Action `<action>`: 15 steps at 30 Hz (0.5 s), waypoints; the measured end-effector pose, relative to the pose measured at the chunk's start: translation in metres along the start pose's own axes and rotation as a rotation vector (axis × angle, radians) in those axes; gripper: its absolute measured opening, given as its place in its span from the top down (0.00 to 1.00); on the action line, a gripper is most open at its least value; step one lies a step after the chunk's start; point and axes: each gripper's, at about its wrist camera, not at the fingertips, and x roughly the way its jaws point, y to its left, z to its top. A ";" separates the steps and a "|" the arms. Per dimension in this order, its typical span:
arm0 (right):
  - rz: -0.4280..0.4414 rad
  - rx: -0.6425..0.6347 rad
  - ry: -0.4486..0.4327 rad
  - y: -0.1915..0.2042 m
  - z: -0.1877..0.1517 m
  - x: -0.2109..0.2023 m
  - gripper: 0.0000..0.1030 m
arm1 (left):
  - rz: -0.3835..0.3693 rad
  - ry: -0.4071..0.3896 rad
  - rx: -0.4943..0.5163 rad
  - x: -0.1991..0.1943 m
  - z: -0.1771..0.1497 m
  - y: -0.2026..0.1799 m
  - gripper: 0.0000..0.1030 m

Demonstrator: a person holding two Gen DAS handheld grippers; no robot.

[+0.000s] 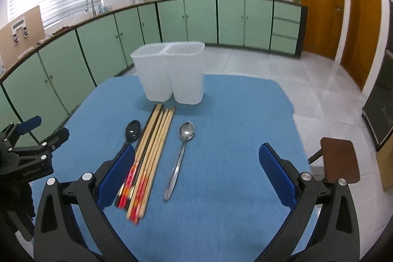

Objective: Organize utensils
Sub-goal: 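Close the right tool on the silver spoon while the left tool grasps the black spoon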

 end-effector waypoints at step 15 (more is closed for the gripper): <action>0.023 0.042 0.232 -0.003 0.009 0.127 0.30 | -0.048 0.129 -0.036 0.088 0.006 -0.004 0.13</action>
